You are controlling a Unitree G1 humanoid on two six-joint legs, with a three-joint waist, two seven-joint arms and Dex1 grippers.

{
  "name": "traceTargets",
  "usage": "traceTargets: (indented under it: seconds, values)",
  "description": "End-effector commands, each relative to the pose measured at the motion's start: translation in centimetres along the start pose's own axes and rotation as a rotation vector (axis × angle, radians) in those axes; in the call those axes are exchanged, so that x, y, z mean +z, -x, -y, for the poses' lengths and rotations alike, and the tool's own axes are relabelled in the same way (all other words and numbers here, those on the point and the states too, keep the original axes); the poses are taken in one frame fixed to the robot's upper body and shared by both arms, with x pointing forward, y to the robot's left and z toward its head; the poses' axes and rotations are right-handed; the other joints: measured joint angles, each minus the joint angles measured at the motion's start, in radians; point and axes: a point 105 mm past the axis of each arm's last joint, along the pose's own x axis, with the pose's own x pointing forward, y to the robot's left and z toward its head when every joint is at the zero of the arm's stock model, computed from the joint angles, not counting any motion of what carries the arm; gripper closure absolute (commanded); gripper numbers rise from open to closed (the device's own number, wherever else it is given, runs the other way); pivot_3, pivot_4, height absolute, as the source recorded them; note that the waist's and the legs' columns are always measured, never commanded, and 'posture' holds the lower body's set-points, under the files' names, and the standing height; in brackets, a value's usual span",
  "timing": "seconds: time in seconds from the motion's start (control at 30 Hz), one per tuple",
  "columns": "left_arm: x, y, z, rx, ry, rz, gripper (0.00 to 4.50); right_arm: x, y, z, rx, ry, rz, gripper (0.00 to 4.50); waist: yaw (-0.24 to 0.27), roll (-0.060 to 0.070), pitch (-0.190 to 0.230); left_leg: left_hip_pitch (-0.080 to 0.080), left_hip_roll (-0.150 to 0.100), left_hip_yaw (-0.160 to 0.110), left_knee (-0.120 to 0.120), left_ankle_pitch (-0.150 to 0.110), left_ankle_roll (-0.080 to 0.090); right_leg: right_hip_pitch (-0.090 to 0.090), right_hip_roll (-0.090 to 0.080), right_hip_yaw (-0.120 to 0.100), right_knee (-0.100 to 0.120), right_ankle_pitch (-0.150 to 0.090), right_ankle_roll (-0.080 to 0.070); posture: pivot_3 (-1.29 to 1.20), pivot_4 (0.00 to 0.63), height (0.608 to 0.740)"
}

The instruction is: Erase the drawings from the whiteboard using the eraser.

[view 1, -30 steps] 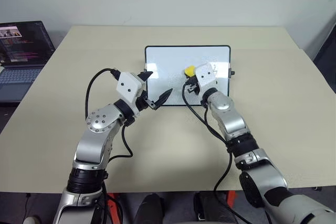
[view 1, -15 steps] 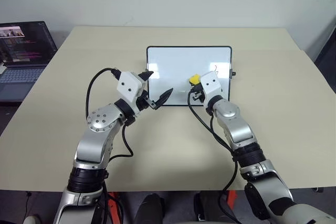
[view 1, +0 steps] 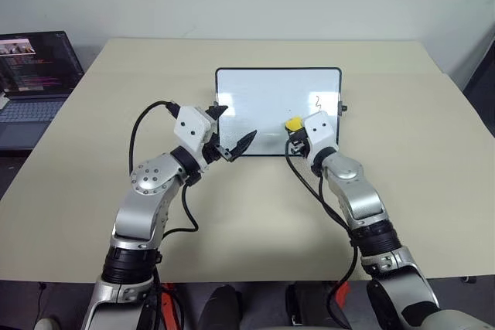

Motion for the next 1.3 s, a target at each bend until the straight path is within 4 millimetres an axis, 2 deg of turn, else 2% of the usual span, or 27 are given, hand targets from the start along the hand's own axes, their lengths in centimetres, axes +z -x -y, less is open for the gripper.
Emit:
traceTargets:
  seconds: [0.03,0.33,0.7,1.3]
  values:
    - [0.5,-0.1,1.4,-0.03,0.021,0.034,0.0,0.7,0.7,1.0,-0.026,-0.016,0.026,3.2,0.0,0.0,0.0,0.0,0.0,0.0,0.0,0.0,0.0,0.0,0.0,0.0,0.0,0.0,0.0,0.0,0.15,0.74]
    - [-0.4,0.3,4.2,-0.143,0.133,-0.011,0.0,0.4,1.3,2.0,-0.06,-0.025,0.011,3.2,0.0,0.0,0.0,0.0,0.0,0.0,0.0,0.0,0.0,0.0,0.0,0.0,0.0,0.0,0.0,0.0,0.15,0.74]
    - [-0.3,0.5,3.7,-0.167,0.132,-0.024,0.0,0.4,1.6,3.5,-0.106,-0.015,-0.003,3.2,0.0,0.0,0.0,0.0,0.0,0.0,0.0,0.0,0.0,0.0,0.0,0.0,0.0,0.0,0.0,0.0,0.15,0.74]
    - [0.1,0.1,3.1,-0.157,0.102,-0.012,0.0,0.4,1.7,3.4,-0.116,-0.02,-0.006,3.2,0.0,0.0,0.0,0.0,0.0,0.0,0.0,0.0,0.0,0.0,0.0,0.0,0.0,0.0,0.0,0.0,0.15,0.74]
